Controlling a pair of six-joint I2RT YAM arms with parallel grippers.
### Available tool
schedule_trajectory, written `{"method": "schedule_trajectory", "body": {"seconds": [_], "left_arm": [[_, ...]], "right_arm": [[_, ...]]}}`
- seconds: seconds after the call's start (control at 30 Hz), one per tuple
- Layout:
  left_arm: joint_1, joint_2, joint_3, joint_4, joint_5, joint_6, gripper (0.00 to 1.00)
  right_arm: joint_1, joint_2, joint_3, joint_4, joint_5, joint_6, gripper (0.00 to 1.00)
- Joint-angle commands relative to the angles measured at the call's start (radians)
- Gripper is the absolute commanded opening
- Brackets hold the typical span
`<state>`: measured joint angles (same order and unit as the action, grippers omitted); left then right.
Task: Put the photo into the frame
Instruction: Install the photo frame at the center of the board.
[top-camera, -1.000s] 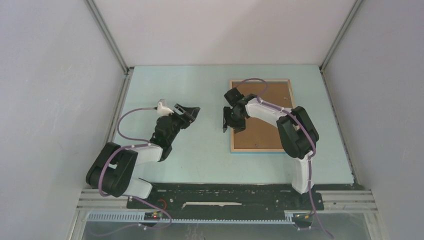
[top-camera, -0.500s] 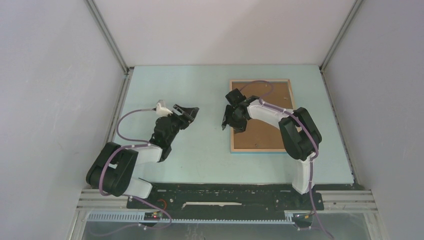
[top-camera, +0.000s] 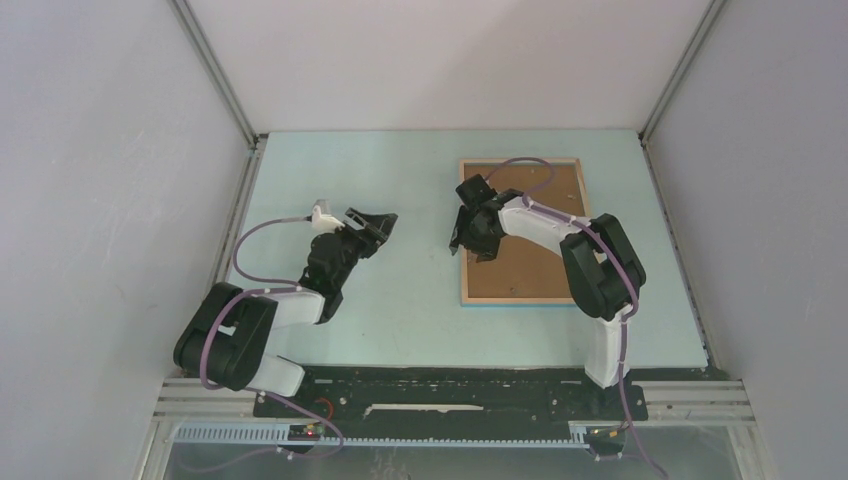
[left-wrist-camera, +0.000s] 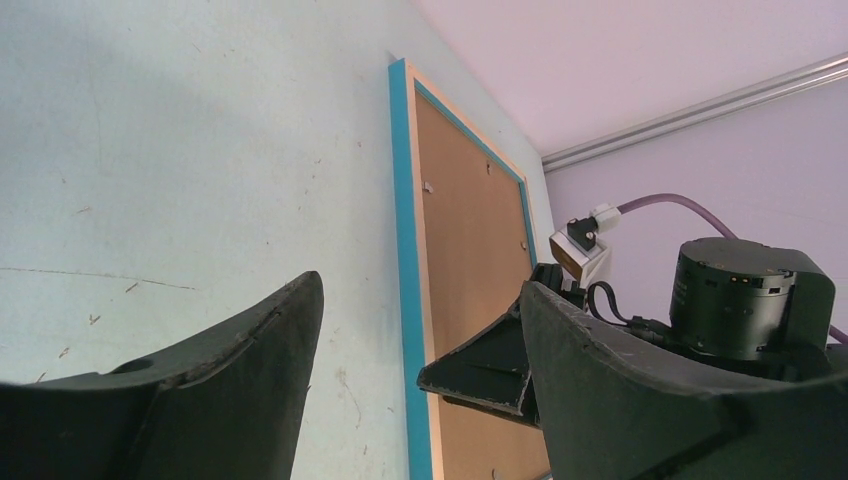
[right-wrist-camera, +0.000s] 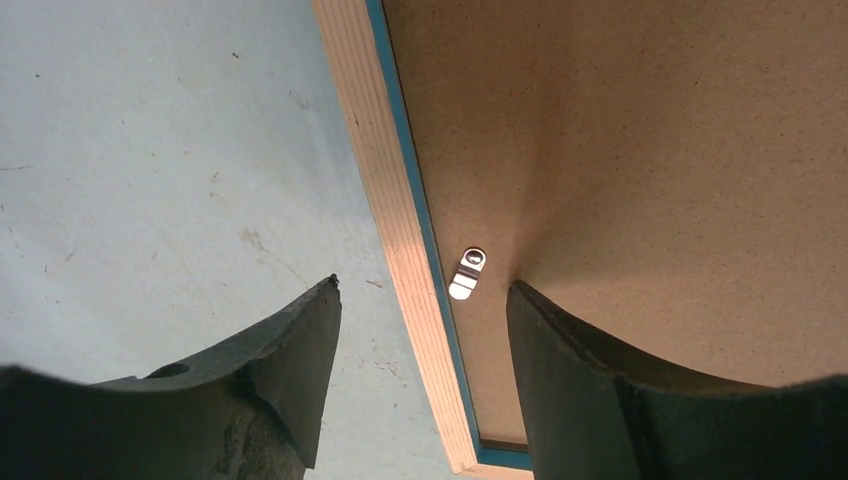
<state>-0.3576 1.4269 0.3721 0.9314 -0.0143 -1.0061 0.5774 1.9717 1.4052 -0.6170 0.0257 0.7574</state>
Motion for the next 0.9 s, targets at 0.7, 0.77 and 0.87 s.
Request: {"method": "schedule_trajectory", "body": {"seconds": [0.7, 0.77, 0.87], "left_arm": [[0.008, 0.012, -0.021, 0.056, 0.032, -0.007, 0.77], [0.008, 0.011, -0.02, 0.058, 0.034, -0.008, 0.78], [0.008, 0.016, -0.016, 0.058, 0.04, -0.002, 0.78]], "right_arm": [[0.014, 0.019, -0.013, 0.097, -0.049, 0.05, 0.31], [0.009, 0.011, -0.014, 0.113, -0.061, 0.039, 0.29], [0.017, -0.031, -0.015, 0.114, -0.067, -0.005, 0.39]]}}
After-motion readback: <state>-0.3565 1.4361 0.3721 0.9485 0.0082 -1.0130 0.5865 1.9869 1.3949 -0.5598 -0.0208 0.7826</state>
